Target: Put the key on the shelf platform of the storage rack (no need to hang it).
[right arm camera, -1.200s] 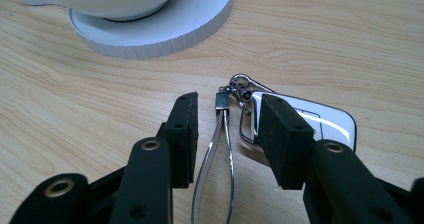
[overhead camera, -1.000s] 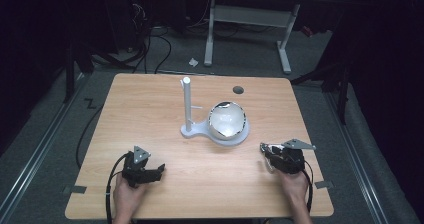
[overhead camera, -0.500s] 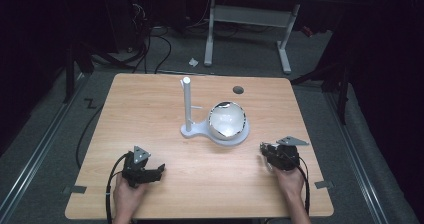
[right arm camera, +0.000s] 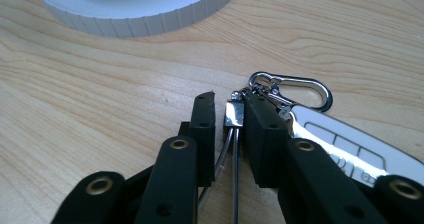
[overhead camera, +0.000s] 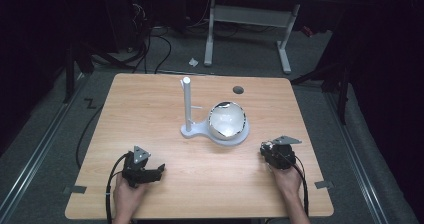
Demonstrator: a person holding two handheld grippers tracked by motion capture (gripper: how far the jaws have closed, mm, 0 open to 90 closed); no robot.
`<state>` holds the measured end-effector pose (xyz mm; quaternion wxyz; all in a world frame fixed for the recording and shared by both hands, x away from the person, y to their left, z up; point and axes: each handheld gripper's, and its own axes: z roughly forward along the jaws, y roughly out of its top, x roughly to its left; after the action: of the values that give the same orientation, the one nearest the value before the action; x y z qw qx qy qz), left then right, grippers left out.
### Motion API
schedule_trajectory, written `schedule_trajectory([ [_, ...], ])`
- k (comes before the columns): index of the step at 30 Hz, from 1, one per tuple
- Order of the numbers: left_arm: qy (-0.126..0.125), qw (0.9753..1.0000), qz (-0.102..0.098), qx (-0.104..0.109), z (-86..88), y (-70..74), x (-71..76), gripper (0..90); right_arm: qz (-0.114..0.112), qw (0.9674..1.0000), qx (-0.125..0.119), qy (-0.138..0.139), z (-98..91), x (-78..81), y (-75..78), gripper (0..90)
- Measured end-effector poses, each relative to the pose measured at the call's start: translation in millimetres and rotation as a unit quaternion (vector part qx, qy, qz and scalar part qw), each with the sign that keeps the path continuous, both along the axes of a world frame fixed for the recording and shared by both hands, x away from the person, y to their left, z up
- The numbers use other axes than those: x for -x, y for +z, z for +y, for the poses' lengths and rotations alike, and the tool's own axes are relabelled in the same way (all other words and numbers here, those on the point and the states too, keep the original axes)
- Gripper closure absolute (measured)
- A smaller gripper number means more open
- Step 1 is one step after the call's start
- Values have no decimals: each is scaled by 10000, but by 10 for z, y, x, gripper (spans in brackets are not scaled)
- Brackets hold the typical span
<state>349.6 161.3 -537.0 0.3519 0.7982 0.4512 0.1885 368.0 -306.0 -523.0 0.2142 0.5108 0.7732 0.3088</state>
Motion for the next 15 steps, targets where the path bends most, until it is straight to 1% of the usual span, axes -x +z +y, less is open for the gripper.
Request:
schedule_trajectory([
  [4, 0, 10000, 2, 2, 0, 0, 0, 165, 9, 10000, 31, -4, 11, -6, -2, 812],
  [7, 0, 10000, 0, 1, 0, 0, 0, 165, 7, 10000, 88, 26, 11, -7, 3, 815],
  [9, 1, 10000, 0, 1, 0, 0, 0, 165, -6, 10000, 83, 27, 8, -1, 5, 817],
  [15, -1, 10000, 0, -1, 0, 0, 0, 164, -189, 9998, 4, 63, -6, 41, 61, 819],
])
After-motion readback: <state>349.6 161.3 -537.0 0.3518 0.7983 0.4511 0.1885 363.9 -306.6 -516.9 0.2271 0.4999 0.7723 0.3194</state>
